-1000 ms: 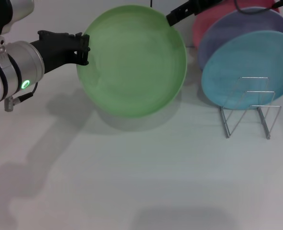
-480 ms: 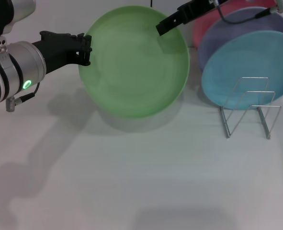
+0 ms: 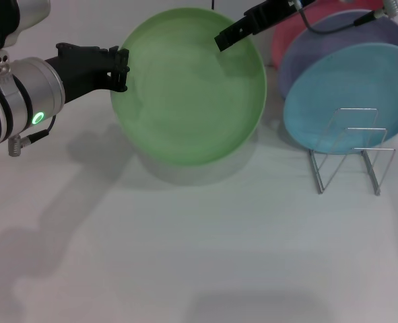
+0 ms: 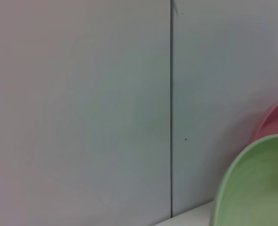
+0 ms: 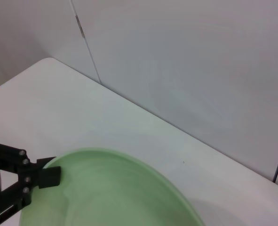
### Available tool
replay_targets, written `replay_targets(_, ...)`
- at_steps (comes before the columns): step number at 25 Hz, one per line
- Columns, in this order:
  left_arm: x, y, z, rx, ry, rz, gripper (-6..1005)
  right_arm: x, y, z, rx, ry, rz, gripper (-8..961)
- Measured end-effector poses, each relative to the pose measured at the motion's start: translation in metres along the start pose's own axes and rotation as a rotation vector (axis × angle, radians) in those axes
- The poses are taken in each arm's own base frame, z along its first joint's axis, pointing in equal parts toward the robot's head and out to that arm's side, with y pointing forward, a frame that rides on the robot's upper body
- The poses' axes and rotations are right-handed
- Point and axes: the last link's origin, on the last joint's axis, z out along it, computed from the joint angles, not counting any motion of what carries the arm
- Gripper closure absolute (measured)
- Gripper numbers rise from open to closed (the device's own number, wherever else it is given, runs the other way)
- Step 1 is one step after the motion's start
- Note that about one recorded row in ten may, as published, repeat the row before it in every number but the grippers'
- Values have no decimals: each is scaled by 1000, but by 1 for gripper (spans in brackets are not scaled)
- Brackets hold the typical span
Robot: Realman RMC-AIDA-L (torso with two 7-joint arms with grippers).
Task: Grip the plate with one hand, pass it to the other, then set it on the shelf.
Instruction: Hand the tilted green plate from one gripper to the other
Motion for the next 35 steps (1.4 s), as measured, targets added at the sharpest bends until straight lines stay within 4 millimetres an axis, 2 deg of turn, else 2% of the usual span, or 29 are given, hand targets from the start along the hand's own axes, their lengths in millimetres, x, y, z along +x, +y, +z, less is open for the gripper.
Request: replay_targets(35,-2,-3,-1,6,-5,-2,963,2,-1,-2,3,0,0,118)
